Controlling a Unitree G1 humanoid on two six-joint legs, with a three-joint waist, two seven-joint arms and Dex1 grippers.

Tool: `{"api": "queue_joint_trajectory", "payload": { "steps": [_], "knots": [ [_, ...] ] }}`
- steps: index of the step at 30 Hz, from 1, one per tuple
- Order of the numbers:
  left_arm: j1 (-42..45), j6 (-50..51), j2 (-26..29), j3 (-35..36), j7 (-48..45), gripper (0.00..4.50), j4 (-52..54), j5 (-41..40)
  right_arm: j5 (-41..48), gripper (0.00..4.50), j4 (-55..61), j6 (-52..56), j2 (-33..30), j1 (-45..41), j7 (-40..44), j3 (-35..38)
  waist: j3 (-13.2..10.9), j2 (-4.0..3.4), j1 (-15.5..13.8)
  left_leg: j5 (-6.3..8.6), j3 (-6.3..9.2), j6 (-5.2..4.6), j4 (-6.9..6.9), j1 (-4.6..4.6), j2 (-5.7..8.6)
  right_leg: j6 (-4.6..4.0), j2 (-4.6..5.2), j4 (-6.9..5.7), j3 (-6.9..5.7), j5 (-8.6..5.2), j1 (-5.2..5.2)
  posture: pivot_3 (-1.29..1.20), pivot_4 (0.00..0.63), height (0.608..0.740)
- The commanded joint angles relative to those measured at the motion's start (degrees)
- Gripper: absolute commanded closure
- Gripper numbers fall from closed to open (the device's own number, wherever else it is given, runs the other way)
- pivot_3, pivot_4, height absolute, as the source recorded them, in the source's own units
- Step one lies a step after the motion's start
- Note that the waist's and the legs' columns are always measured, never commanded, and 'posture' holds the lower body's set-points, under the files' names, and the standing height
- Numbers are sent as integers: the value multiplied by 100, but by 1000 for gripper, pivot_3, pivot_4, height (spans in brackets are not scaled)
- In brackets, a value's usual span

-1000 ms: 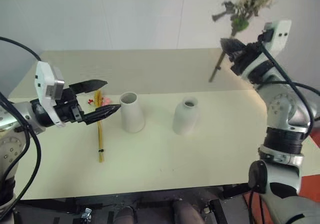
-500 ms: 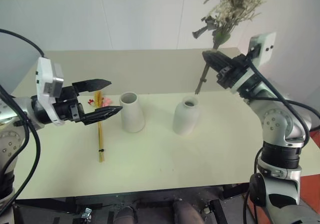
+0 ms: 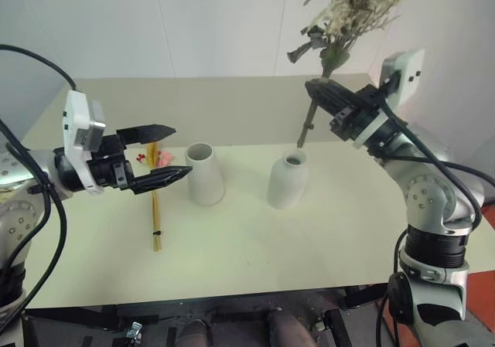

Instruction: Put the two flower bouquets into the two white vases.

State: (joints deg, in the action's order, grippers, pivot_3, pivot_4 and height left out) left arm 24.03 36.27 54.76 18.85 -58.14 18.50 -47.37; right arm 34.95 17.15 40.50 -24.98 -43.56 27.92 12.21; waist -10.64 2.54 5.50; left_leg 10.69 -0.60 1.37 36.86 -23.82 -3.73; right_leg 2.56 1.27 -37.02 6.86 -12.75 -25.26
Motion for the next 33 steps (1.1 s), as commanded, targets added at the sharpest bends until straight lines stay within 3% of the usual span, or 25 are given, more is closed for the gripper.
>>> {"api": "queue_joint_trajectory", "payload": {
  "steps": [1,23,33],
  "knots": [
    [123,-53,51,35,-42,0,17,5,189,4285,282,-49,-92,-46,-40,168,0,0,-1,0,0,0,0,0,0,0,0,0,0,0,0,0,150,740],
    [80,-97,2,9,-46,0,29,121,-321,4285,167,-755,107,1034,138,-521,0,1,-4,0,0,0,0,0,0,0,0,1,0,0,0,0,150,740],
    [180,-102,17,-70,-143,0,-91,197,-860,883,54,-1535,550,1629,-145,-599,0,1,-4,0,0,0,0,0,0,0,0,0,0,0,0,0,150,740]
  ]
}}
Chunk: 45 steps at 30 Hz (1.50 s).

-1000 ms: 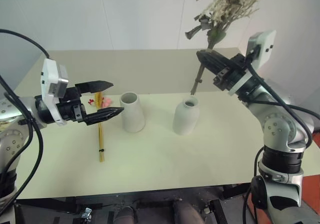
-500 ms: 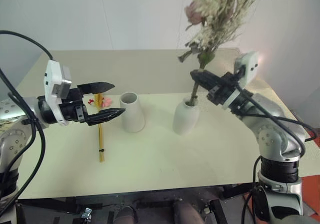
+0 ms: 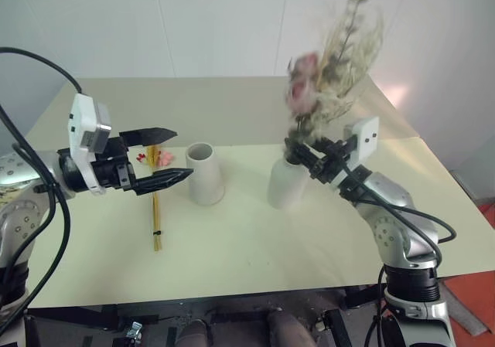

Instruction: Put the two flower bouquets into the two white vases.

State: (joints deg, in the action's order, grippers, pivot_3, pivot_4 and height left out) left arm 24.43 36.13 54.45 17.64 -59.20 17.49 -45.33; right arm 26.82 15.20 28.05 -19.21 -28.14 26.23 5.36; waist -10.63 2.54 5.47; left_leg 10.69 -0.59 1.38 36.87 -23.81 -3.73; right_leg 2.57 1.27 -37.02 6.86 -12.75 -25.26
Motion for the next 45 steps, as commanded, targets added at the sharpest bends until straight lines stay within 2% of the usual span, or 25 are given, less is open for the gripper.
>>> {"api": "queue_joint_trajectory", "payload": {
  "steps": [1,2,3,7,12,20,24,27,30,34,37,38,40,45],
  "knots": [
    [152,-82,51,50,-44,0,-2,-2,-63,525,343,-319,-78,212,92,61,0,0,-2,0,0,0,0,0,0,0,0,0,-1,0,0,0,150,740],
    [156,-80,55,50,-49,0,-9,5,-67,160,426,-336,-122,320,154,48,0,0,-5,0,1,0,0,0,0,0,0,0,-1,0,0,0,150,740],
    [130,-66,71,72,-47,0,-7,5,-22,34,547,-306,-199,461,244,57,0,0,-12,0,1,0,0,0,0,0,0,1,-1,-1,0,0,150,740],
    [-65,43,127,258,45,0,77,-30,161,34,930,-132,-549,870,563,162,0,0,-26,0,-1,0,1,-2,1,1,1,2,0,-1,1,0,150,740],
    [-485,435,284,703,701,0,200,139,570,34,1272,213,-1370,1140,1034,551,0,1,2,0,-1,0,0,6,-3,0,-1,-1,1,-2,3,0,150,740],
    [-859,2302,994,706,1942,0,643,273,1163,34,1023,572,-2744,1078,2197,1067,0,2,-7,1,-1,0,0,8,-1,0,1,3,1,-3,5,0,150,740],
    [-644,3094,1068,107,2470,0,544,454,1394,34,873,636,-3216,994,2766,1153,0,3,-9,1,0,0,0,12,0,-1,1,3,0,-4,7,0,150,740],
    [-217,3482,770,-424,2887,0,275,658,1572,34,806,677,-3518,954,3183,1212,-1,3,-36,1,1,0,0,14,3,-22,2,4,0,-16,9,0,150,740],
    [267,3777,391,-1011,3247,0,-124,980,1841,34,824,707,-3899,1037,3835,1371,0,4,-76,1,2,0,0,11,4,-1,1,3,0,-3,9,0,150,740],
    [764,3902,50,-1602,3505,0,-747,1446,2092,34,826,779,-4168,984,4151,1518,0,5,-127,1,2,0,0,8,5,0,0,4,0,-3,7,0,150,740],
    [1044,3623,-258,-2045,3554,0,-1355,1857,2298,34,725,880,-4355,899,4348,1655,0,5,-156,1,4,0,0,10,7,1,1,3,0,-2,8,0,150,740],
    [1161,3517,-377,-2188,3562,388,-1592,2003,2368,0,681,925,-4415,880,4431,1694,1,6,-164,0,4,0,1,10,10,1,2,2,1,-2,8,0,150,740],
    [1352,3333,-566,-2356,3543,887,-1970,2224,2460,0,634,988,-4495,891,4549,1745,1,7,-176,0,7,0,3,10,11,1,2,2,0,-2,10,0,150,740],
    [1621,3107,-778,-2428,3431,2500,-2387,2540,2338,0,653,901,-4558,1085,4664,1845,2,8,-204,0,10,0,3,6,12,1,2,2,0,-1,10,0,150,740]
  ]
}}
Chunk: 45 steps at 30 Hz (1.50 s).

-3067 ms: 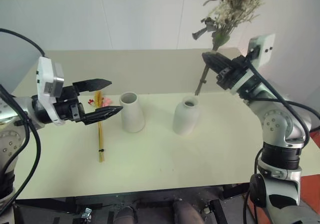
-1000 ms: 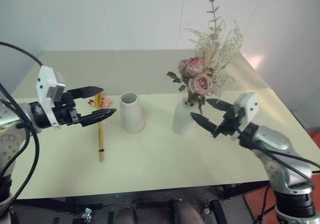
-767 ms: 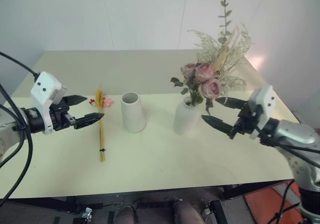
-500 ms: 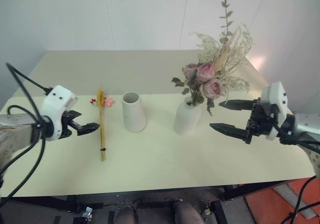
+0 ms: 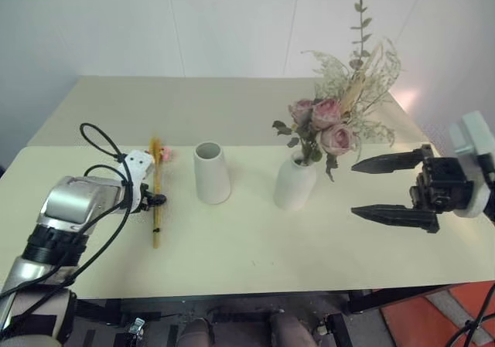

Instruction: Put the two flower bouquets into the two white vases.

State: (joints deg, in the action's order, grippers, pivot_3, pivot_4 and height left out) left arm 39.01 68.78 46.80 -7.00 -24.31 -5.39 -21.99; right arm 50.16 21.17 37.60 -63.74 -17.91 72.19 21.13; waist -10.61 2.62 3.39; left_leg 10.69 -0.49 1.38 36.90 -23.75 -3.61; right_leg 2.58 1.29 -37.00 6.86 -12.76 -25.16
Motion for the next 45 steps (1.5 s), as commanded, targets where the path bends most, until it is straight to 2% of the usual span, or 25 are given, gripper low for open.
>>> {"api": "queue_joint_trajectory", "payload": {
  "steps": [1,6,13,21,25,30,34,41,45],
  "knots": [
    [173,-150,-22,74,-66,2919,-111,240,8,0,79,-58,-94,109,71,305,0,0,9,0,0,0,0,-2,0,0,0,0,0,0,-1,0,150,740],
    [70,-29,42,468,32,4472,-43,357,28,0,179,-84,-19,349,36,461,0,0,12,0,4,0,0,-1,1,1,0,-3,0,1,-1,0,150,740],
    [-292,-38,128,1240,141,4472,382,370,36,0,293,-112,178,493,-167,411,0,0,25,0,5,0,1,-1,2,3,0,-3,0,1,0,0,150,740],
    [-648,-2192,-680,3131,246,4472,1554,-77,36,0,438,52,344,502,-796,374,2,3,-56,0,5,1,6,-2,2,3,4,-2,-2,3,3,0,150,740],
    [-57,-2123,-906,3764,2,4472,1810,-1071,154,0,563,200,494,481,-1244,376,2,4,-90,0,6,0,8,-3,2,4,3,-3,-3,5,5,0,150,740],
    [823,-2279,-1411,3978,12,4472,1806,-2121,557,0,787,624,542,502,-1737,478,4,7,-117,-1,10,0,16,0,10,10,8,-1,-6,7,18,0,150,740],
    [1284,-2423,-1755,3710,-164,4472,1519,-2520,666,0,992,709,591,654,-1996,590,7,9,-113,0,17,0,21,-1,13,12,9,1,-8,8,22,0,150,740],
    [1495,-2865,-2174,3181,-447,4472,1071,-2589,834,0,1318,717,637,979,-2306,898,8,11,-85,-1,20,0,21,2,15,13,7,-2,-7,8,24,0,150,740],
    [1433,-3178,-2233,2831,-741,4472,820,-2397,927,0,1494,712,648,1233,-2448,1120,8,11,-90,-1,22,0,20,1,16,13,7,0,-6,8,24,0,150,740]
  ]
}}
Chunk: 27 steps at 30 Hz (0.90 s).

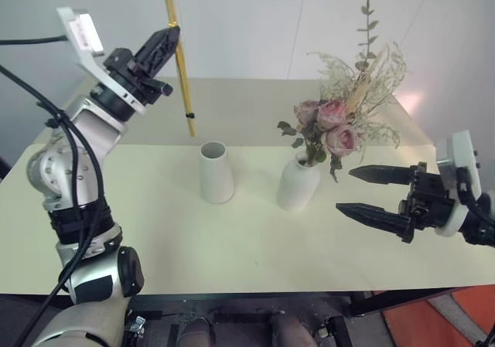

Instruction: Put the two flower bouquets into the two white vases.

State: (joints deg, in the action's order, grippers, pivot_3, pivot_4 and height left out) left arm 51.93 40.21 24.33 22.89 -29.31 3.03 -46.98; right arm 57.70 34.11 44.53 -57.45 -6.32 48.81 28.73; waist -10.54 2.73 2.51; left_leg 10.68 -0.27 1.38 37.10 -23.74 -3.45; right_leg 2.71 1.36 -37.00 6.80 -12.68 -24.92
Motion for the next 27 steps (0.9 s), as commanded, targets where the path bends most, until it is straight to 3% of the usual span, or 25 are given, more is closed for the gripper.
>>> {"api": "queue_joint_trajectory", "payload": {
  "steps": [1,10,26,27],
  "knots": [
    [97,-418,8,-264,-321,4472,-75,181,191,0,227,14,21,134,-127,422,0,0,-4,0,0,0,0,-1,0,0,0,0,0,0,0,0,150,740],
    [18,-1251,-437,-817,-669,4472,-721,721,304,0,364,-57,31,296,-344,559,1,1,-6,0,2,0,4,3,6,2,2,2,1,0,9,0,150,740],
    [-842,-1435,-241,-1302,-972,4472,-592,1396,237,0,357,-183,93,208,-458,455,1,1,-2,0,6,0,3,2,6,3,2,7,2,0,10,0,150,740],
    [-898,-1411,-225,-1319,-961,4279,-556,1414,233,0,343,-189,98,185,-465,445,1,1,0,0,5,0,3,2,6,3,2,7,2,0,10,0,150,740]
  ]
}}
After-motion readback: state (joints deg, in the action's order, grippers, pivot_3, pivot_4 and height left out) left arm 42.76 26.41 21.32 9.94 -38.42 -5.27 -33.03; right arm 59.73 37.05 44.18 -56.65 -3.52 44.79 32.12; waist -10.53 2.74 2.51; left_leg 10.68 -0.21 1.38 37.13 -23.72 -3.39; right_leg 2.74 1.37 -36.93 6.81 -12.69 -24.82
